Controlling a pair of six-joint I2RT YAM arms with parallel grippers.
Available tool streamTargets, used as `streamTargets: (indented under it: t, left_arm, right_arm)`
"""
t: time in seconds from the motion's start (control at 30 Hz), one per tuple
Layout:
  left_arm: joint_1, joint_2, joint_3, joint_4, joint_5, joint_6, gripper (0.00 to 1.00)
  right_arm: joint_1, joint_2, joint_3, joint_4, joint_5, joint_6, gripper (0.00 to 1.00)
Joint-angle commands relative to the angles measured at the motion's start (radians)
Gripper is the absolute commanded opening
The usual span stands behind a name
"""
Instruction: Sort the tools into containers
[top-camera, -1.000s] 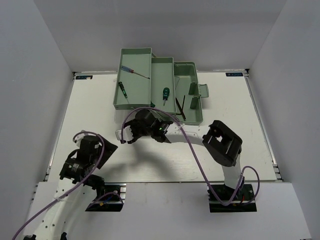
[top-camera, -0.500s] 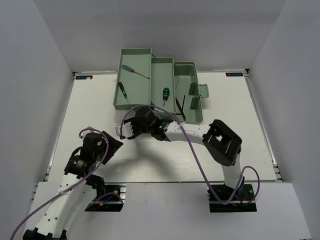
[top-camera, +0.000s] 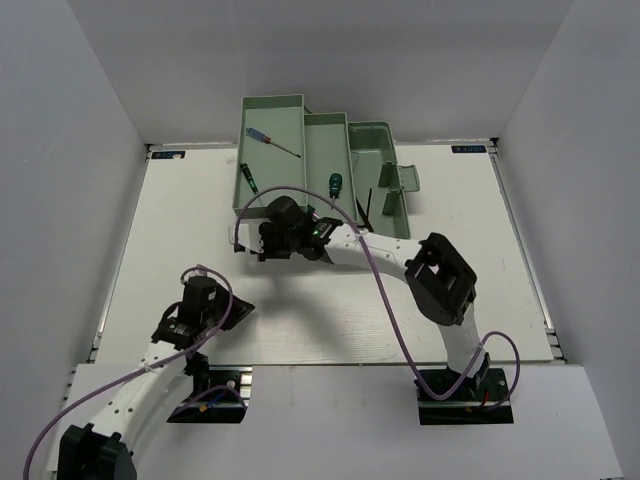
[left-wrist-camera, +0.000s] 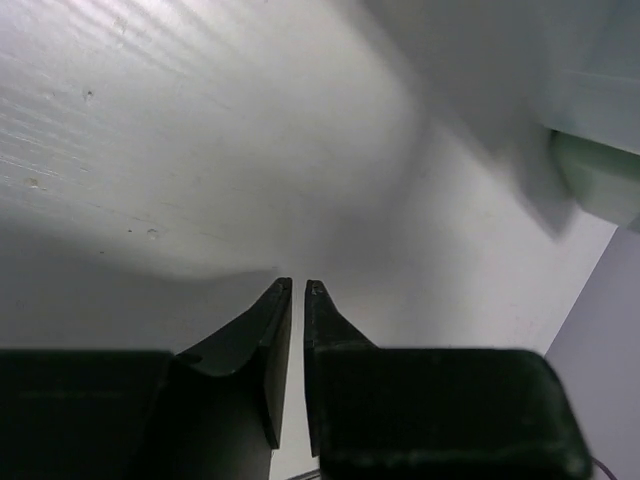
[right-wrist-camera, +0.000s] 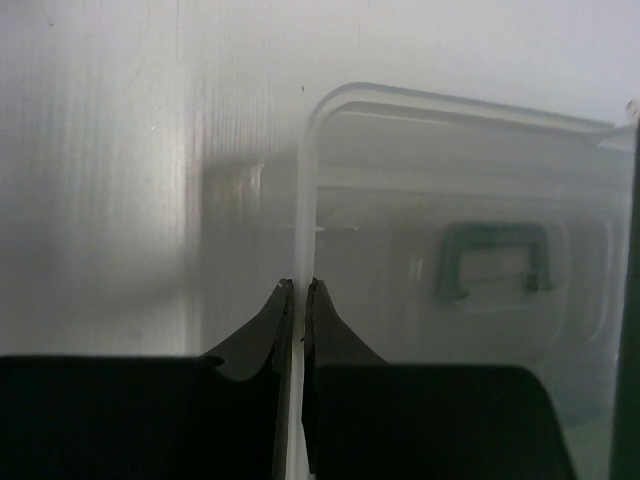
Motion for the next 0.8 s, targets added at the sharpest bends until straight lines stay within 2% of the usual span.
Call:
streamTargets:
  t: [0.0,0.1,0.23,0.3,0.4,0.43,0.57,0.77]
  left_arm:
    - [0.007,0.051,-0.077,0.247,0.084,-0.018,0.22]
    - [0.017,0.137,-0.114,0.414,0.104,-0.027,0.24]
    - [0.038,0.347,-0.123,0.622,0.165,-0.036,0.27]
    - [0.050,0.477,-0.095,0.746,0.180,-0.036,0.28]
    - [0.063,0.611,-0.016,0.848,0.210,-0.046,0.30]
    - [0.063,0.692,0.025,0.874,0.228,-0.046,0.30]
    - [0.096,0.815,0.138,0.924,0.240,-0.055,0.31]
    - [0.156,0.918,0.343,0.914,0.288,-0.055,0.32]
  right_arm:
    - [-0.040,-0.169,0.083,-0.041,-0.022,0.121,0.00]
    - [-0.055,-0.271,0.086,-0.054,-0.046,0.166,0.00]
    - [-0.077,-0.350,0.083,-0.088,-0.092,0.240,0.00]
    - [-0.092,-0.402,0.054,-0.103,-0.133,0.276,0.00]
    - [-0.098,-0.450,-0.027,-0.108,-0.210,0.292,0.00]
    - [-0.106,-0.488,-0.044,-0.105,-0.227,0.295,0.00]
    - [-0.115,-0.549,-0.165,-0.116,-0.319,0.304,0.00]
    - [-0.120,-0.589,-0.245,-0.136,-0.353,0.303,0.00]
